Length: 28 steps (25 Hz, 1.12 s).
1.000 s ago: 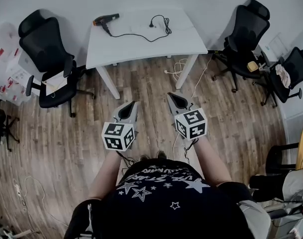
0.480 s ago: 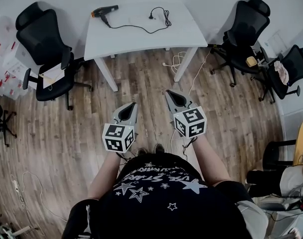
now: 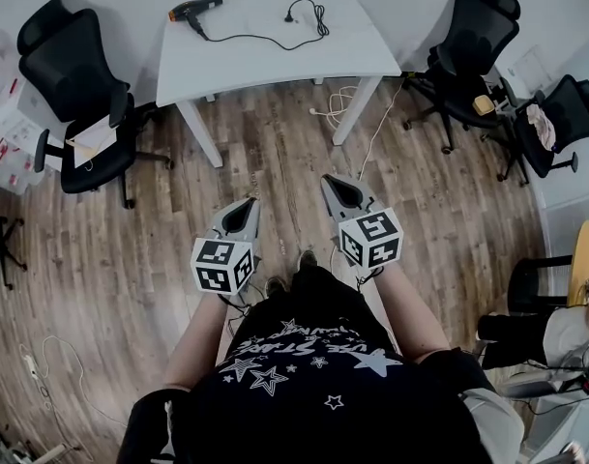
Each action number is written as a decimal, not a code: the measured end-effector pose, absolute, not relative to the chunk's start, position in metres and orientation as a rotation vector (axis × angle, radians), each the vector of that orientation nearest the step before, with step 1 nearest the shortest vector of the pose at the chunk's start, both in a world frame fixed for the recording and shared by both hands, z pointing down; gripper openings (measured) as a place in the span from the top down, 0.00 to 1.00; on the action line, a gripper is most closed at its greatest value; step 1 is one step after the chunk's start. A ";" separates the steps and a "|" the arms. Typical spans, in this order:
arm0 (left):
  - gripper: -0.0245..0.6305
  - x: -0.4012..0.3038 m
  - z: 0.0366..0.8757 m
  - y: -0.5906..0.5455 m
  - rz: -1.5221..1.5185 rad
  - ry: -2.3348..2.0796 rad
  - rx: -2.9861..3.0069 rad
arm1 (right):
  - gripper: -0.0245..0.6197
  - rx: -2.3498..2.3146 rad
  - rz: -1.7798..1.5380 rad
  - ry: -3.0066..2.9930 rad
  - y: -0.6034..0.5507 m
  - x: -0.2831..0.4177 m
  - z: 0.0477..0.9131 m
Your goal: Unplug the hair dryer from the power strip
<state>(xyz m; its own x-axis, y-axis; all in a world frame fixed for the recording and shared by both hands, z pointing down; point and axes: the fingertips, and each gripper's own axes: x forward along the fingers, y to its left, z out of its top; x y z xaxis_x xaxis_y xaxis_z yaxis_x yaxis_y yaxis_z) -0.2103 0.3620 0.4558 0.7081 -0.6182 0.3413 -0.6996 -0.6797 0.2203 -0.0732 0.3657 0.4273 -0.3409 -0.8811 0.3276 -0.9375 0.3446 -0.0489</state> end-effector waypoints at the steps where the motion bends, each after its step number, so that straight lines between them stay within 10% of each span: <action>1: 0.95 -0.209 0.455 0.362 0.336 -1.027 2.585 | 0.95 1.625 0.347 -2.356 0.367 -0.074 0.432; 28: 0.95 -0.135 0.465 0.182 0.353 -1.169 2.487 | 0.95 1.546 0.426 -2.466 0.151 -0.014 0.447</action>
<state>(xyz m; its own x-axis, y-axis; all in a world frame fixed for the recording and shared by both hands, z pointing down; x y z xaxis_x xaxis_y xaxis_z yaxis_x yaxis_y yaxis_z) -0.1353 0.1816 0.4650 0.6246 -0.6858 0.3736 -0.7780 -0.5880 0.2212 -0.0143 0.1509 0.4466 -0.4327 -0.8438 0.3174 -0.9014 0.4113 -0.1356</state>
